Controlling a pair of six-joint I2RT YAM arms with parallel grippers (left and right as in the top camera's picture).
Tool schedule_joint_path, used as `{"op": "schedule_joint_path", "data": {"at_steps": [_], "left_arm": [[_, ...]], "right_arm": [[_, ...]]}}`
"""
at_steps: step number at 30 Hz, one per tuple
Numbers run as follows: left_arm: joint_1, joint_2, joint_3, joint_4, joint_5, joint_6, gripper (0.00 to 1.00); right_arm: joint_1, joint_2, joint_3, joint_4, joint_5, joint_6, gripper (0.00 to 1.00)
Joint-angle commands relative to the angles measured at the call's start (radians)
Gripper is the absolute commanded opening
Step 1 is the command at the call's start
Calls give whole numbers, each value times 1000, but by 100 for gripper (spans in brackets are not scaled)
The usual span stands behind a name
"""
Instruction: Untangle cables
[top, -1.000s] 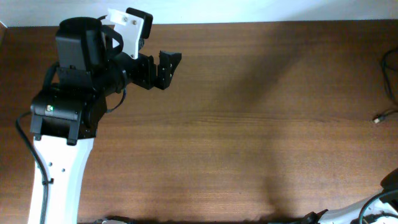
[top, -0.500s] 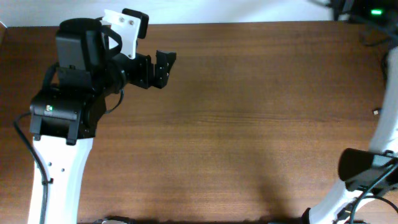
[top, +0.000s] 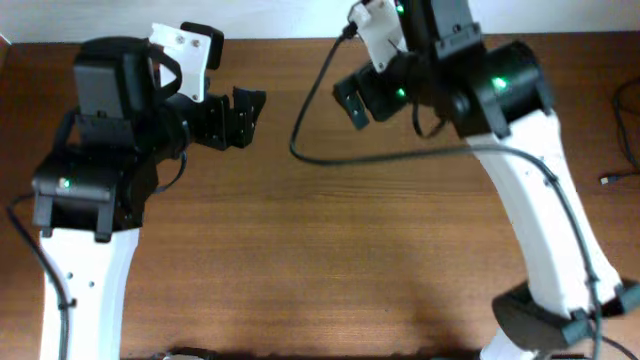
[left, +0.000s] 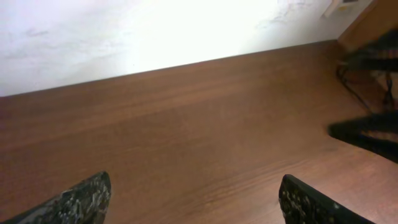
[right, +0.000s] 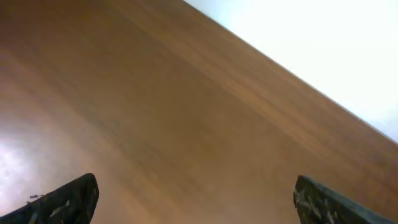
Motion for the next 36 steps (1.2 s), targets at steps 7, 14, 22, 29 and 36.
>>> {"op": "schedule_joint_path", "data": {"at_steps": [7,14,22,29,36], "left_arm": [[-50,-64,-70,-92,158,66,74],[-103,-201,-98,-195,-24,72,70],[-103,-369,-352,-89,-298,-34,75],[-103,-369,-354,-105,-377,-42,99],[-103,-369,-354,-105,-377,-42,99]], "right_arm": [[14,-420,2,-275,221,130,99],[14,-631,-58,-376,301,232,99],[9,-779,-715,54,426,338,99],[9,-733,-962,407,425,338,99],[9,-677,-962,402,425,338,99]]}}
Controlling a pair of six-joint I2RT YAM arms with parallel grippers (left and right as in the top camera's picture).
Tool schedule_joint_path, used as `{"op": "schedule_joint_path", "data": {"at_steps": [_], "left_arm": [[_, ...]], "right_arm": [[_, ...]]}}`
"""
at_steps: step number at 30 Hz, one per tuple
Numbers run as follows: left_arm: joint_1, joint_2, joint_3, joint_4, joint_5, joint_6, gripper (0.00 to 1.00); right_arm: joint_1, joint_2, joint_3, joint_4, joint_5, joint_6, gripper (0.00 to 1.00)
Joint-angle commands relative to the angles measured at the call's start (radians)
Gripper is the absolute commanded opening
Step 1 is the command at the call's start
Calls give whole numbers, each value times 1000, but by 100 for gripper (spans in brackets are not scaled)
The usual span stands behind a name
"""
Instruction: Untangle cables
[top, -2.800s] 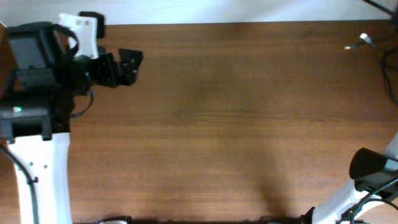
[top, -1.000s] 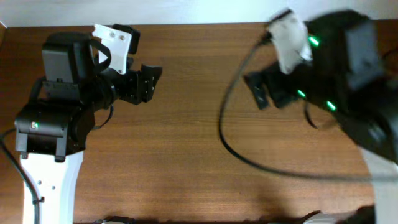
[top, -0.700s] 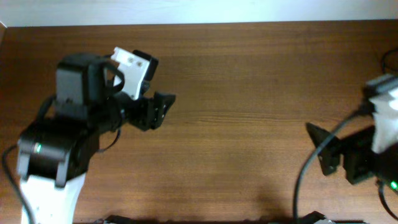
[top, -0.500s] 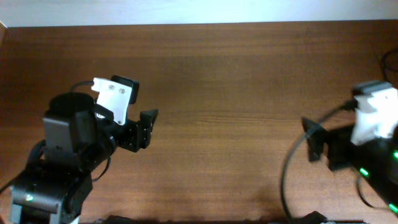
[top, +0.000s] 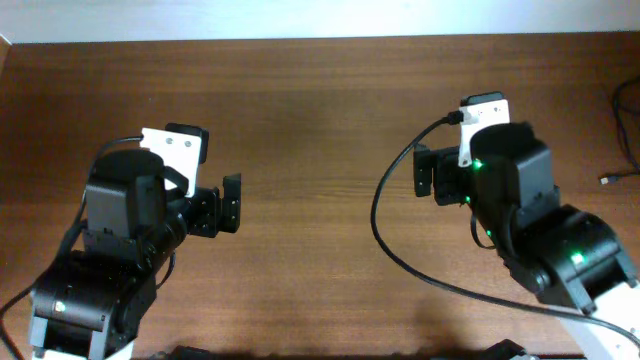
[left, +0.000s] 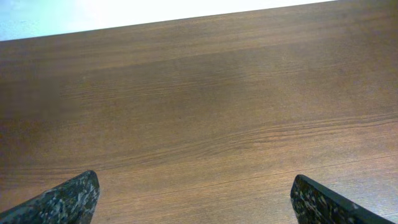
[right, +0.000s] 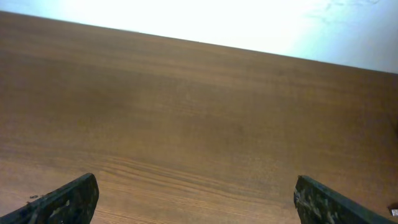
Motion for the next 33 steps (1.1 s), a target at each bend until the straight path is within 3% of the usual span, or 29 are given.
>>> {"op": "schedule_joint_path", "data": {"at_steps": [1,9,11,13,15,22,24,28,33], "left_arm": [[-4,-8,-5,2,-14,-3,99],[-5,-6,-5,-32,-73,23,99],[-5,-13,-25,87,-71,24,99],[0,-65,-87,405,-68,72,99],[2,-117,-131,579,-67,77,99],[1,-164,-134,577,-67,77,99],[1,-165,-135,553,-67,77,99],[1,-167,-135,354,-67,77,99],[1,-217,-135,-39,-67,77,99]], "right_arm": [[1,45,1,-1,19,12,99],[1,256,1,-1,19,12,99],[1,301,1,-1,19,12,99],[1,383,1,-1,19,12,99],[1,446,1,-1,19,12,99],[1,640,1,-1,19,12,99],[1,658,1,-1,18,12,99],[1,659,1,-1,18,12,99],[1,659,1,-1,18,12,99]]}}
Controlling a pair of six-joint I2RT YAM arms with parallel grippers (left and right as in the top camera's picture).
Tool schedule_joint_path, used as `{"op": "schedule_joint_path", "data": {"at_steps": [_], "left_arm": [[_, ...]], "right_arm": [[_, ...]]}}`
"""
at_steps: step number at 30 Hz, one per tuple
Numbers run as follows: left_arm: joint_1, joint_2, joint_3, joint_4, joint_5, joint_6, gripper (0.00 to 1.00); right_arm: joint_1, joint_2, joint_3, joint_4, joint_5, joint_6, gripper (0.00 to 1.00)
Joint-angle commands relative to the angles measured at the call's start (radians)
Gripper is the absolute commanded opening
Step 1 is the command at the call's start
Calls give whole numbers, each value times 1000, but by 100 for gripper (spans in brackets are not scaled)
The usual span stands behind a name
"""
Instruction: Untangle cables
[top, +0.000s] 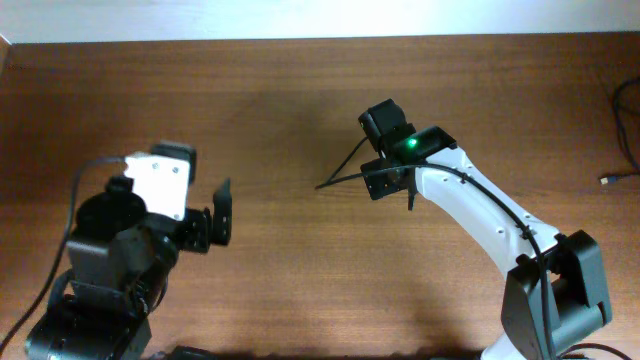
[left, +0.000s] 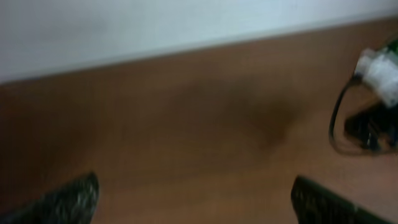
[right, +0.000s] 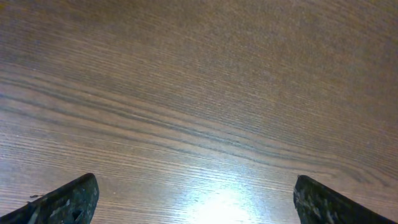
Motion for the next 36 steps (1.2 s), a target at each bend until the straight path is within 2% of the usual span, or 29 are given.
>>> {"op": "schedule_joint_path", "data": {"at_steps": [1,4,6,8,9,10,12,15,18,22,24,27,30,34,36], "left_arm": [[3,-76,-1,-177,-13,12,99],[70,-211,-2,-372,-18,17,99],[108,-283,-4,-333,-70,24,99],[127,-342,-31,-201,-116,24,99],[142,-372,-66,-113,-118,24,99],[178,-437,-167,79,-112,23,99],[221,-536,-346,355,-64,24,99],[225,-615,-640,865,5,23,99],[225,-620,-848,1183,34,23,99],[225,-694,-1025,1313,21,24,99],[225,-783,-1106,1317,3,24,99],[245,-830,-1167,1346,-9,24,99],[321,-830,-1188,1347,-9,24,99],[320,-830,-1263,1347,-1,16,99],[321,-830,-1272,1246,-5,20,99]], "right_arm": [[1,3,1,4,11,12,99],[1,3,1,3,11,12,99],[1,3,1,3,11,12,99],[1,3,1,3,11,12,99],[1,3,1,3,11,12,99],[1,3,1,4,11,12,99],[1,3,1,3,11,12,99],[1,3,1,3,12,12,99],[1,3,1,3,11,12,99],[1,3,1,3,12,12,99],[1,3,1,3,11,12,99],[1,3,1,3,11,12,99],[1,3,1,3,11,12,99],[1,3,1,3,11,12,99],[1,3,1,3,11,12,99]]}}
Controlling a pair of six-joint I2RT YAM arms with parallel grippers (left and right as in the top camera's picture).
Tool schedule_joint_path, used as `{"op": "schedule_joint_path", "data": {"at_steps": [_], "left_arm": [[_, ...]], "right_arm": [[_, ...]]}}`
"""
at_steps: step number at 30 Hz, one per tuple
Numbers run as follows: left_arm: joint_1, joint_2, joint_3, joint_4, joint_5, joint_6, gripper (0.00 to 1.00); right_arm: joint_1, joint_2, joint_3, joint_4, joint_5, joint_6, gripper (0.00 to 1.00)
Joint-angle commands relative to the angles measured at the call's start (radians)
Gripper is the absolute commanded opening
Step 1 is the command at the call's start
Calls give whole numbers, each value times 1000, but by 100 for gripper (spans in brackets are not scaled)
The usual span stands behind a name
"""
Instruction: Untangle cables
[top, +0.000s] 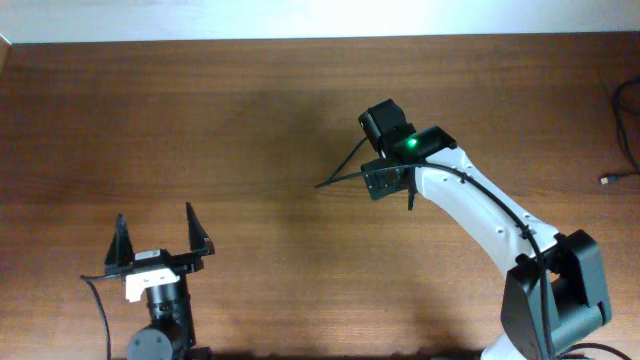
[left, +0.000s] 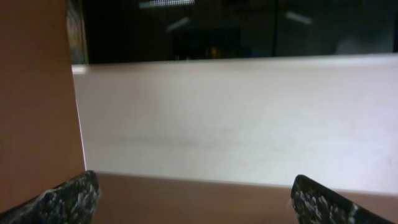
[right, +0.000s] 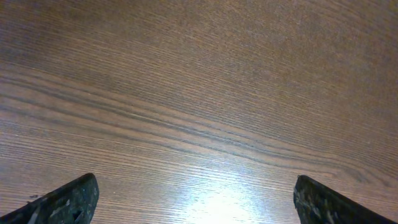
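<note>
A black cable (top: 627, 118) runs along the table's right edge in the overhead view, with a small plug (top: 607, 179) lying near it. My left gripper (top: 155, 238) sits low at the front left, open, with its fingers pointing toward the far side. In the left wrist view, the left gripper (left: 193, 182) frames only the white wall and the table's far strip. My right gripper (right: 196, 182) is open and empty, close over bare wood. From overhead its fingers are hidden under the right wrist (top: 392, 150) at mid-table. Neither gripper is near the cable.
The brown wooden table (top: 260, 110) fills the overhead view, with a white wall beyond its far edge. A thin black lead (top: 338, 176) from the right arm sticks out to the left of the wrist. The right arm's base (top: 555, 300) stands at the front right.
My left arm was at mid-left with its gripper pointing right. It is now folded low at the front left, fingers toward the far wall. The right arm has not moved.
Both arms were first raised near the far edge with open grippers facing each other. Then both were nearer the front, still open. Then the right gripper was pointing down over mid-table, where it remains, and the left arm now sits folded at the front left.
</note>
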Motion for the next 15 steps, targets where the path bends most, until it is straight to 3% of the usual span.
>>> {"op": "schedule_joint_path", "data": {"at_steps": [1,5,15], "left_arm": [[4,-9,-16,-90,-8,10,99],[-48,-9,-16,-373,-47,17,99],[-63,-8,-16,-372,-42,54,99]], "right_arm": [[1,2,2,3,11,12,99],[1,2,2,3,11,12,99],[1,2,2,3,11,12,99]]}}
